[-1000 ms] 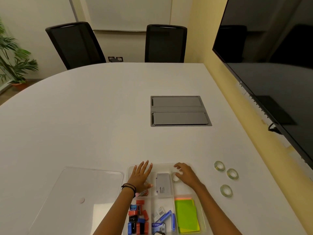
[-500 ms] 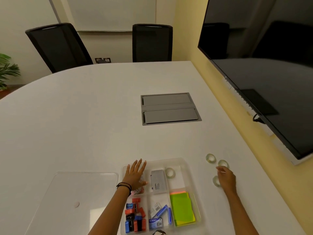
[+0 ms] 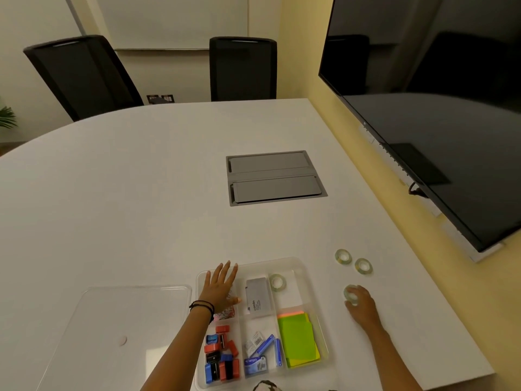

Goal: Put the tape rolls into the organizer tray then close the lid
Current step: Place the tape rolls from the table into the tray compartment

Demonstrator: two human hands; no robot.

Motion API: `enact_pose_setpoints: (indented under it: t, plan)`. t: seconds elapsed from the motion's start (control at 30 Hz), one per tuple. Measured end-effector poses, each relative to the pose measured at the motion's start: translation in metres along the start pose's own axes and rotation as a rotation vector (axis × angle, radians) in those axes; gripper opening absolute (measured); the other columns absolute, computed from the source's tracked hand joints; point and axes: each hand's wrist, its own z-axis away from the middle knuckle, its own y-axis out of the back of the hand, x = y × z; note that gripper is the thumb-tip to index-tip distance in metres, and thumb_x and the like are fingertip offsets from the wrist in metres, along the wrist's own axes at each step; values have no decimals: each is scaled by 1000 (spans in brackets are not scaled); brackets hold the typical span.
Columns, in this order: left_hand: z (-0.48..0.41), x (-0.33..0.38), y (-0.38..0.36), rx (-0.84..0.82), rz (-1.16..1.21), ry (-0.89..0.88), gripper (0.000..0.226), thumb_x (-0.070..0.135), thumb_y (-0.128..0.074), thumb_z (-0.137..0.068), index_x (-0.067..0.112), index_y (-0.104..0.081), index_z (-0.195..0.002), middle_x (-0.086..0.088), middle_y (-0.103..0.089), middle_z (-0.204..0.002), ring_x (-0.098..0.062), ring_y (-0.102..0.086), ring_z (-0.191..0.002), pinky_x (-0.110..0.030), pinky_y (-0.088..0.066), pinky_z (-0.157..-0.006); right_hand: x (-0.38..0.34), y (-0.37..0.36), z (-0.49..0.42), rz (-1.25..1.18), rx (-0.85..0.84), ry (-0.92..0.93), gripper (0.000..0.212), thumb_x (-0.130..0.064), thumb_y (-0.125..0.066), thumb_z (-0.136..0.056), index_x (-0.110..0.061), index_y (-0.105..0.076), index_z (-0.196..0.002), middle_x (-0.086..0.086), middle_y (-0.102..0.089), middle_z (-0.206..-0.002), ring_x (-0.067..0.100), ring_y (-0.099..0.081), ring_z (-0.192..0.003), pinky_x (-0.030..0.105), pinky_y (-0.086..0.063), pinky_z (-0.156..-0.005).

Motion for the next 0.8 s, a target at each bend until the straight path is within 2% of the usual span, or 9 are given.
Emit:
enact_pose_setpoints:
  t: [0.13,0.27,0.47,0.57,0.67,0.73,0.8]
  plan:
    - [0,0,-1,4,-3,0,92,54,-50,-89,19,12,-148,-11,14,-160,-29,9,-148,-52,1,-119,-4,-7,11,49,-16,68,36,10,-63,-77,4,-59,-112,24,-52,-125,39,-51,-114,41,-44,-96]
    - [0,-1,-1,10,-8,0,92,55,-50,-89,18,12,-148,-11,13,-160,-29,8,-148,-52,1,-119,-9,-15,22,155,-28,129,28,7,-64,-76,-4,-60,-102,16,-55,-115,32,-55,-103,39,-49,-84]
    - [1,-1,-1,13,-24,2,91,56,-49,-89,19,10,-148,-11,13,-160,-29,7,-148,-52,0,-119,-17,-21,28,301,-60,150,36,-11,-65,-80,-10,-52,-113,12,-54,-113,30,-56,-102,37,-50,-80]
    - [0,0,-1,16,-29,0,91,56,-49,-89,20,10,-148,-11,12,-160,-29,7,-148,-52,0,-119,-24,-22,28,186,-42,74,45,-16,-65,-81,-11,-45,-121,14,-54,-117,33,-56,-105,36,-47,-81]
    - [1,0,-2,38,-18,-3,91,55,-50,-89,20,9,-148,-10,11,-160,-28,6,-148,-51,-1,-119,-45,-22,25,5,57,51,50,-19,-66,-82,-15,-42,-126,15,-53,-119,34,-57,-106,36,-47,-78]
    - [1,0,-2,70,-1,-8,91,55,-52,-88,21,6,-149,-9,7,-161,-27,4,-149,-50,-1,-120,-65,-24,21,-69,102,110,48,-19,-65,-83,-17,-44,-126,15,-53,-117,33,-59,-101,38,-50,-78]
    - [2,-1,-3,97,21,-15,91,54,-54,-87,21,4,-149,-8,4,-161,-26,2,-149,-47,-1,-120,-84,-29,17,-86,77,229,45,-18,-64,-84,-18,-48,-126,13,-53,-115,29,-61,-97,37,-52,-79]
